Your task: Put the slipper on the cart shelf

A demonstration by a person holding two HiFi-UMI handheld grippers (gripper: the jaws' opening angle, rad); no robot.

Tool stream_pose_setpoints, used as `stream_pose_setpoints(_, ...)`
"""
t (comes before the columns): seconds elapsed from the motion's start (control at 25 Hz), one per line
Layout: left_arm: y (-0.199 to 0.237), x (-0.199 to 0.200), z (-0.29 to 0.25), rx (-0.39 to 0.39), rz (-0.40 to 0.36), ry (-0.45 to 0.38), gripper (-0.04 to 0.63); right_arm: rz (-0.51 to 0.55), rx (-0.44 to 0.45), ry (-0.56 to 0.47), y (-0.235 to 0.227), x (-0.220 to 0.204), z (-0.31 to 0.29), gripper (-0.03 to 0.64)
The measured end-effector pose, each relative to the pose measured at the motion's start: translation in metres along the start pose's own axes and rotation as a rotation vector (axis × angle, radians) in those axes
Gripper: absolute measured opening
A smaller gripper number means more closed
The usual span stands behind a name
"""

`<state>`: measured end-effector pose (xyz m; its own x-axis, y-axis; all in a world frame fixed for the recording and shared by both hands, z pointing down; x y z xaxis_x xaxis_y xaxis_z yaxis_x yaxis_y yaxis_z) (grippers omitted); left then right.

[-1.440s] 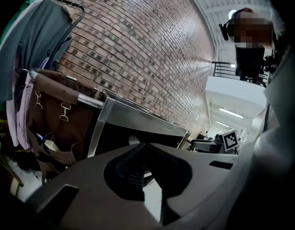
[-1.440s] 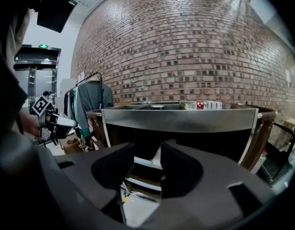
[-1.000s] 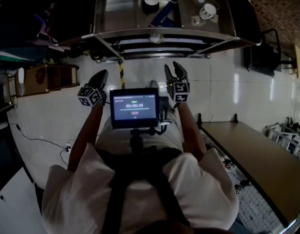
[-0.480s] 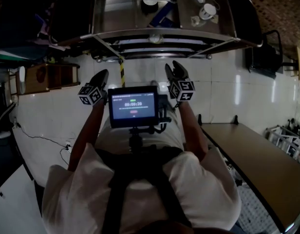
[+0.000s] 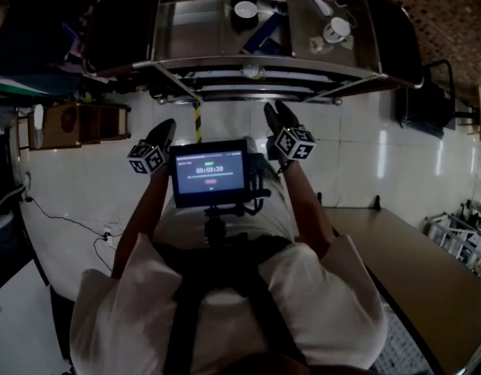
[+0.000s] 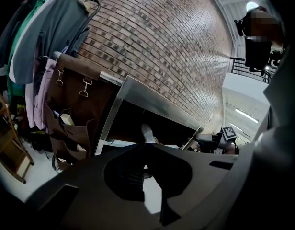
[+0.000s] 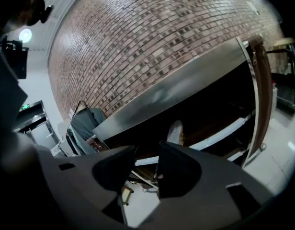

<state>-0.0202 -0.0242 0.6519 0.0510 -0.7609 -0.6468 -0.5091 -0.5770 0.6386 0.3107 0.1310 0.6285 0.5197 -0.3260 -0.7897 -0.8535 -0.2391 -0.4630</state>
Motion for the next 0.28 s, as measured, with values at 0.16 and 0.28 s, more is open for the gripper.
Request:
stream_pose_setpoints(0.16, -0.001, -0.002, -0.002, 0.027, 0.021, -0.005, 0.002, -0.102, -0.009, 0.022, -0.019, -0.003, -0.019, 0.176)
stream_pose_setpoints(0.28, 0.0, -0.004, -0.003, 0.046, 0.043, -0.008, 0.002, -0.166, -0.029, 0.04, -0.035, -0.007, -0.034, 0.176)
Point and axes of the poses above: the fingertips, and each gripper's own axes: z backward along the fingers, y to its left, x out of its top, the point moved 3 cm from there along z, backward along the fingers, and after that the axes turned 7 degrees about z, right-handed, at the moved point
